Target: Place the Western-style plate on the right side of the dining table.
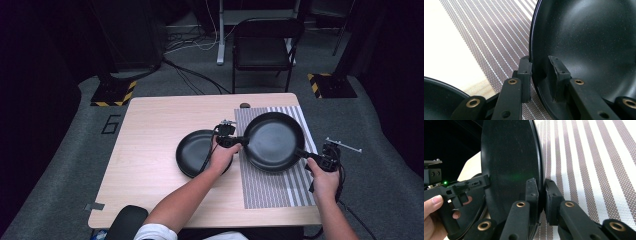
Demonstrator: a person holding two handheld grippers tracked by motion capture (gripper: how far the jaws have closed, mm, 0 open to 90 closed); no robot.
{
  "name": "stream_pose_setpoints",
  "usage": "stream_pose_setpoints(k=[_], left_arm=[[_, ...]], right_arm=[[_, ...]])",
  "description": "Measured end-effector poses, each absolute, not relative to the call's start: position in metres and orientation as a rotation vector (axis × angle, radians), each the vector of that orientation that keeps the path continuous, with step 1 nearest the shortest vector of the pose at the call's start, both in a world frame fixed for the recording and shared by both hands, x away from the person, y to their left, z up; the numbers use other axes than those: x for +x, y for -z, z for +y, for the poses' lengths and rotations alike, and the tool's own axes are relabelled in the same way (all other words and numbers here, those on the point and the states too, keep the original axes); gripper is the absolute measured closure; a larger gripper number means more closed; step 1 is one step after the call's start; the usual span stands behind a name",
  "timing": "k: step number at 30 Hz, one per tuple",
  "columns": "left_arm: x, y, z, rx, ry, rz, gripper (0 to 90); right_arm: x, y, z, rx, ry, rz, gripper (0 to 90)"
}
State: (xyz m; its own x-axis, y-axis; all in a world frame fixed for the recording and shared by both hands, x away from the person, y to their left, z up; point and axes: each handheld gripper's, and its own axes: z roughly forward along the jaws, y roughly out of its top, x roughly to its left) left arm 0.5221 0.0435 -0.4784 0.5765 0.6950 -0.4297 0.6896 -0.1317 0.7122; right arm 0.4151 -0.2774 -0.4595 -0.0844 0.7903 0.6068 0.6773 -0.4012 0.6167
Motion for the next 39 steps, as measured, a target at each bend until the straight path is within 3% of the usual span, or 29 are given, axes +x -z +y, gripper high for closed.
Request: stream_pose_setpoints(k=[39], left_arm=[[0.532, 0.497, 0.022, 1.901, 0.007, 1.199, 71.9]], right_arm=[[0.429, 0.481, -0.294, 2.138, -1.473, 1.635, 82.9]])
